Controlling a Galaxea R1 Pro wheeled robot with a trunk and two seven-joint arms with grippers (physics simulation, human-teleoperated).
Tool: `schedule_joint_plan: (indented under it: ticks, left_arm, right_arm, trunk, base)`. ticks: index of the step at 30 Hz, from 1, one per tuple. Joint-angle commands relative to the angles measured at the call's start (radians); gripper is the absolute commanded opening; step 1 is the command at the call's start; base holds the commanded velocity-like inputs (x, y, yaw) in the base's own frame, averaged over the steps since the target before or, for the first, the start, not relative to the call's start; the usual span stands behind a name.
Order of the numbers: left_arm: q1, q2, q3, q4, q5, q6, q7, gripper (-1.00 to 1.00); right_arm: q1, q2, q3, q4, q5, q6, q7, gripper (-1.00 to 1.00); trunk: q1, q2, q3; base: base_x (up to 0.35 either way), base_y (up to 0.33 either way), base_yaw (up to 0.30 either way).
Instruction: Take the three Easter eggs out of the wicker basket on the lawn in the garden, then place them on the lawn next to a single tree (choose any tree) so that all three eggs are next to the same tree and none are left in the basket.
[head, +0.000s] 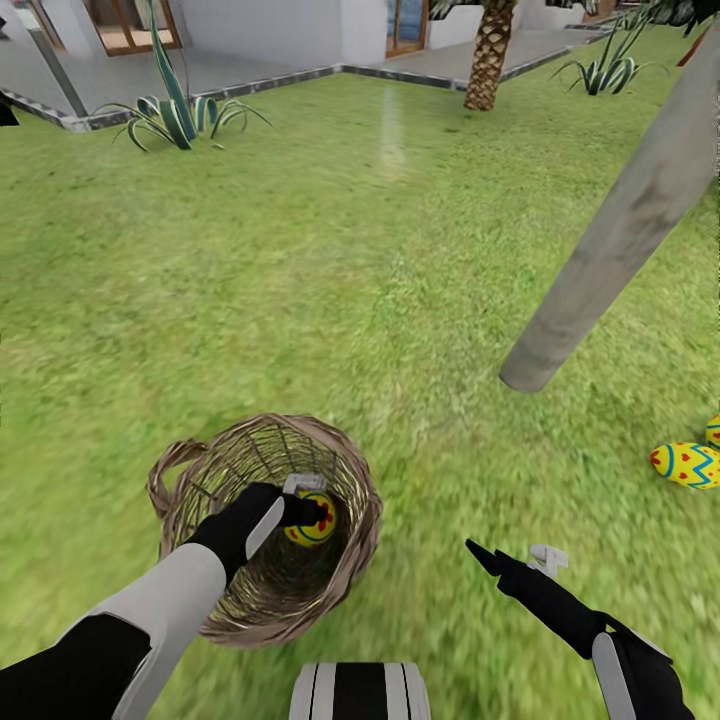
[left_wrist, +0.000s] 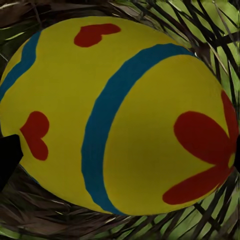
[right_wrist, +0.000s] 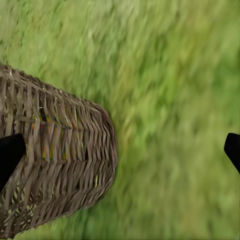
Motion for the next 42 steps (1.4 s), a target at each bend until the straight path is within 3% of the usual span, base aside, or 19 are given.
schedule_joint_plan:
  ticks: [1, 34, 42]
  left_arm:
    - [0.0, 0.001, -0.004, 0.0, 0.001, 0.004, 0.0, -1.0]
    - [-0.002, 0.001, -0.013, 0.003, -0.004, 0.205, 0.017, -1.0]
    - [-0.004, 0.008, -0.008, 0.001, -0.003, 0.278, 0.057, -1.0]
  right_arm:
    - [0.0, 0.001, -0.003, 0.0, -0.005, 0.008, 0.003, 1.0]
    - [0.0, 0.001, 0.002, 0.0, -0.004, 0.01, 0.003, 1.0]
    - [-0.001, 0.001, 0.002, 0.0, -0.004, 0.01, 0.003, 1.0]
  trunk:
    - [-0.001, 0.0, 0.003]
    - [-0.015, 0.008, 0.131]
    - [-0.019, 0.01, 0.162]
  base:
    - [0.0, 0.0, 0.0]
    - [0.0, 0.0, 0.0]
    - [0.0, 0.0, 0.0]
